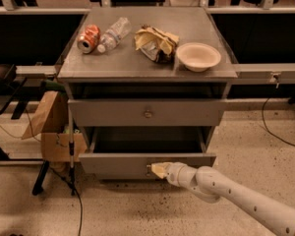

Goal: Close middle drawer

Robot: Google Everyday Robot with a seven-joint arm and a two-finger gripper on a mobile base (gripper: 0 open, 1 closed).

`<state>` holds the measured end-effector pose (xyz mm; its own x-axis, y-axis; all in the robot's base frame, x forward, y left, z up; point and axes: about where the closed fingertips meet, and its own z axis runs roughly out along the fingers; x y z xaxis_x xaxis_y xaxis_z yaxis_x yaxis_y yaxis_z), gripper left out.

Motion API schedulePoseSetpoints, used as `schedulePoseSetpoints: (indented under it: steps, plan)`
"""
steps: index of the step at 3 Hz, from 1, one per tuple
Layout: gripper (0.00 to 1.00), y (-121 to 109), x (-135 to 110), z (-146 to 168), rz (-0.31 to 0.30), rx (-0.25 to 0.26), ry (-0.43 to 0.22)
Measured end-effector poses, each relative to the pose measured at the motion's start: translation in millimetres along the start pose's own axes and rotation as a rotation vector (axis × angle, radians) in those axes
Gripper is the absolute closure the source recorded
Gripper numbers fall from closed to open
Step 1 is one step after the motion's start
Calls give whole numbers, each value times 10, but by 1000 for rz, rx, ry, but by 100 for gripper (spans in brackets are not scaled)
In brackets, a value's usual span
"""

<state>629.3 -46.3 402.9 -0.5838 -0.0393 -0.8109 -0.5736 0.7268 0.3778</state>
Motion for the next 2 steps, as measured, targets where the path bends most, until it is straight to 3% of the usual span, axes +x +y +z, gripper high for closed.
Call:
schedulePoseSetpoints:
  steps: [2]
  plan:
    - [100,-2,5,-3,-1,8,-2]
